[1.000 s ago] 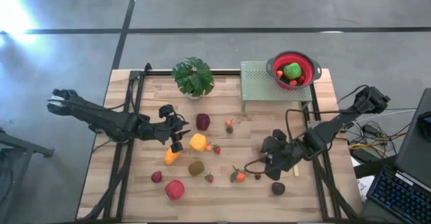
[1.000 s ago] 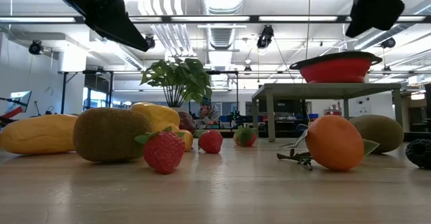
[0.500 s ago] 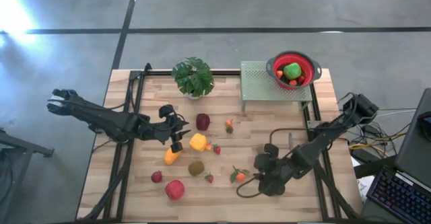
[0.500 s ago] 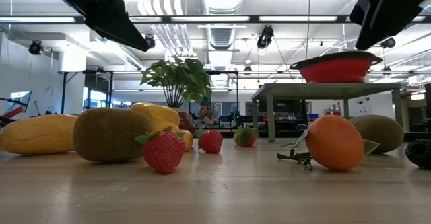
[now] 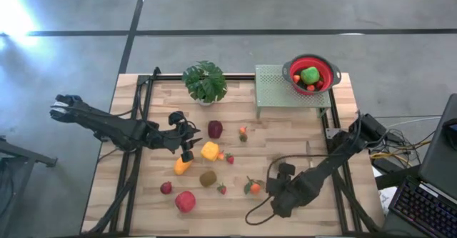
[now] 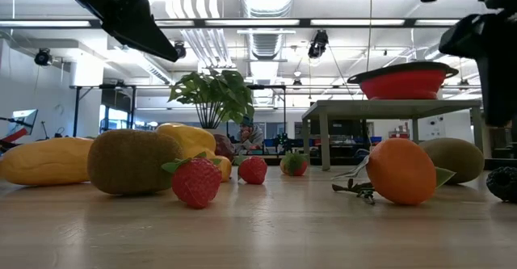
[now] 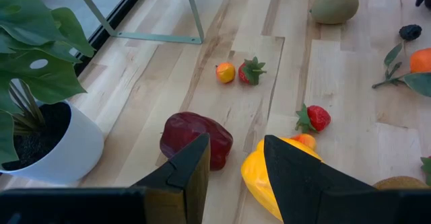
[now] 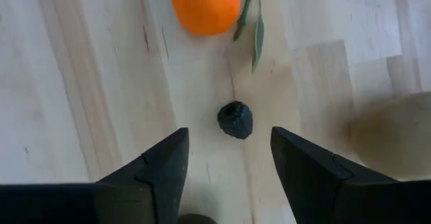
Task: Pick & Place Fruit
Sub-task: Put the blackberry into the red strainer bowl on the shelf
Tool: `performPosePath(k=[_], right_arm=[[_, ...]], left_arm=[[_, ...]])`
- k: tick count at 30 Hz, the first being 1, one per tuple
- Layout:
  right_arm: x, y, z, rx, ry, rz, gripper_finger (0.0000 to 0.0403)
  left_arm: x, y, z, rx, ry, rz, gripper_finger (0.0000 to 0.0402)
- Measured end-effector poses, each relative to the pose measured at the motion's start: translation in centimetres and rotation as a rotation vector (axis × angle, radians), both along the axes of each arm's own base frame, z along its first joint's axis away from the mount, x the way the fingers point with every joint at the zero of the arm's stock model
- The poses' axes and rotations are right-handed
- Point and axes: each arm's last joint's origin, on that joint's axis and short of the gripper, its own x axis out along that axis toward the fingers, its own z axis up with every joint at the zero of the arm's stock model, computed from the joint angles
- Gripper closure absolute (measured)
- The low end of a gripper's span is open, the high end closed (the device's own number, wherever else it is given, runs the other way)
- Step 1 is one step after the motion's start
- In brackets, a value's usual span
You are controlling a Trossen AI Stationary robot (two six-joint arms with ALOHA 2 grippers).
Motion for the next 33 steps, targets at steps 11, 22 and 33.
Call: performPosePath(k=[11, 22, 33], right_arm=[[-0.3, -0.2, -1.7, 0.006, -0.007, 0.003, 0.0209], [-0.9, -0.9, -4.1, 0.019, -0.046, -0.005, 0.0232], [-1.0, -1.4, -5.3, 0.031, -0.082, -0.02, 0.0215]], left_arm=[[0.0, 0.0, 0.0, 0.0, 0.0, 0.0, 0.0255], [0.0, 0.0, 0.0, 0.0, 0.0, 0.0, 0.0255], [0.0, 0.0, 0.0, 0.0, 0.0, 0.0, 0.0255]])
